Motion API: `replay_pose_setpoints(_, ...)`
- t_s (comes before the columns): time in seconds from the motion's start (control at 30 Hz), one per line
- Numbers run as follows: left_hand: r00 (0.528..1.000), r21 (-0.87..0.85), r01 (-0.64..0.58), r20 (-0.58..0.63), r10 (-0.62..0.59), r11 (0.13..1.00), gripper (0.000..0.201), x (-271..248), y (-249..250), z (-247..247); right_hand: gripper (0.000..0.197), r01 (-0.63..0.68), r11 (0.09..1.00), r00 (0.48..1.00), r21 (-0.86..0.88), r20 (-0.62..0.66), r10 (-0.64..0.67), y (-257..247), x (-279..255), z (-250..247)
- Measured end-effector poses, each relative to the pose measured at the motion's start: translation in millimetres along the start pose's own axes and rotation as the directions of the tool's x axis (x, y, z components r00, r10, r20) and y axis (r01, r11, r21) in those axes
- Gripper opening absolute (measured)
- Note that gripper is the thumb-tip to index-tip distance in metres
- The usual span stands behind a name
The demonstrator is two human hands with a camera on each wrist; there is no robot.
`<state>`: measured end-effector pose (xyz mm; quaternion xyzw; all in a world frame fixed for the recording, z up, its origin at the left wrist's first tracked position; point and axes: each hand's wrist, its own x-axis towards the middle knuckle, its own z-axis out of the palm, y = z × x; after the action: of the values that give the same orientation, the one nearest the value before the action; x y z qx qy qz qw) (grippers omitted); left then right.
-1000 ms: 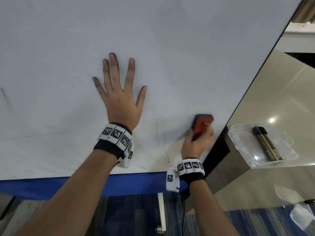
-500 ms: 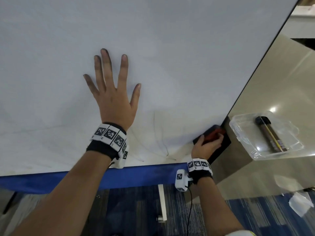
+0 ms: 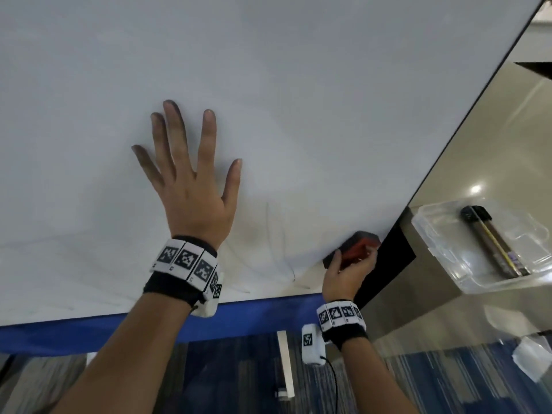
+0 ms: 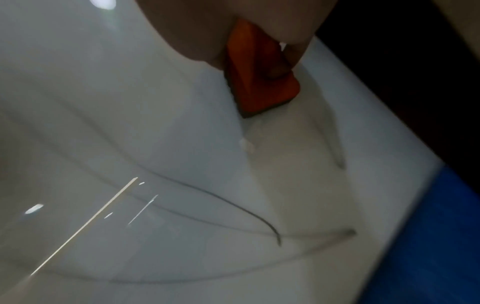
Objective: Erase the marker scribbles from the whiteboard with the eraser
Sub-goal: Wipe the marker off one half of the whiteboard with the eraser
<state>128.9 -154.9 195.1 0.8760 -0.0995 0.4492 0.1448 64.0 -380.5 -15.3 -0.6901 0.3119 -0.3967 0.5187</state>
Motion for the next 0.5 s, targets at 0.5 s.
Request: replay_pose_setpoints(0.5, 0.999, -0.002, -0.024, -0.027, 0.024, 1.0, 0.064, -13, -2, 9, 0.048, 0.22, 0.975, 0.97, -0.017, 0.114, -0.216, -44, -51, 36)
